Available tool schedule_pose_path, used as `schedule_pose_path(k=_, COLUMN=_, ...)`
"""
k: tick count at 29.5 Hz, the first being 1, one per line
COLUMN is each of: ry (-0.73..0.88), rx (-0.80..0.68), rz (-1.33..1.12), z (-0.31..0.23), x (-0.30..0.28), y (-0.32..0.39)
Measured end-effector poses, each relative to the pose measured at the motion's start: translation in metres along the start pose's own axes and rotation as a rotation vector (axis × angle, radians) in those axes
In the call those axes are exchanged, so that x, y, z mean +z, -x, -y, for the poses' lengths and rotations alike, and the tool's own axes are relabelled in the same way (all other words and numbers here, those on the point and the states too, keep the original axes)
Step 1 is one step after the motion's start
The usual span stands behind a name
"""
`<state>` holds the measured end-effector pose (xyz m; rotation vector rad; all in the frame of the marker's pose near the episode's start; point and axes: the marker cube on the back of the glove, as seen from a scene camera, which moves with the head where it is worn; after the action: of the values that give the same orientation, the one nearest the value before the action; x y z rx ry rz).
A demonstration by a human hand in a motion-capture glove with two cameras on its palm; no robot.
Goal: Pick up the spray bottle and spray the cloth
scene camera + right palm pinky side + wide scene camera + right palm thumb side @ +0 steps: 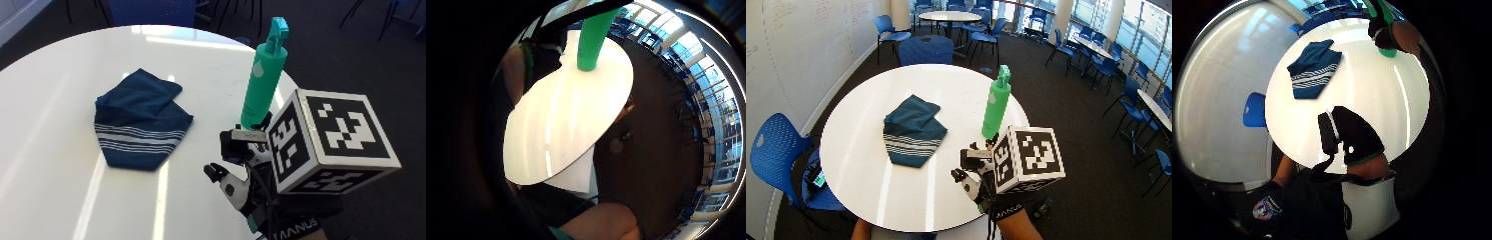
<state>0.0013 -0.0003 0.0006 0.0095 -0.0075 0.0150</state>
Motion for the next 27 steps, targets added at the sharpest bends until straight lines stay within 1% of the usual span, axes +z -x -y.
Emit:
schedule_pose_path(k=7, ry=-0.016, rx=0.007, rz=0.033, z=0.001, x=0.002, y=-0.004)
schedule_pose_path(k=13, ry=-0.077, rx=0.005, rz=0.106, z=0.018, x=-0.003, y=-0.021)
schedule_pose_path(k=16, ry=-0.095, rx=-0.029, rz=0.189, z=0.035, x=-0.004, y=-0.033)
schedule_pose_path(k=20, ry=-0.105, rx=-0.047, rz=0.362, z=0.056, x=-0.006, y=-0.048)
schedule_pose_path(k=23, ry=-0.138, rx=-0.013, rz=0.443, z=0.072, x=-0.009, y=-0.062)
schedule_pose_path(k=27, ry=-0.202, rx=0.068, rz=0.433, z=0.096, x=-0.014, y=-0.081)
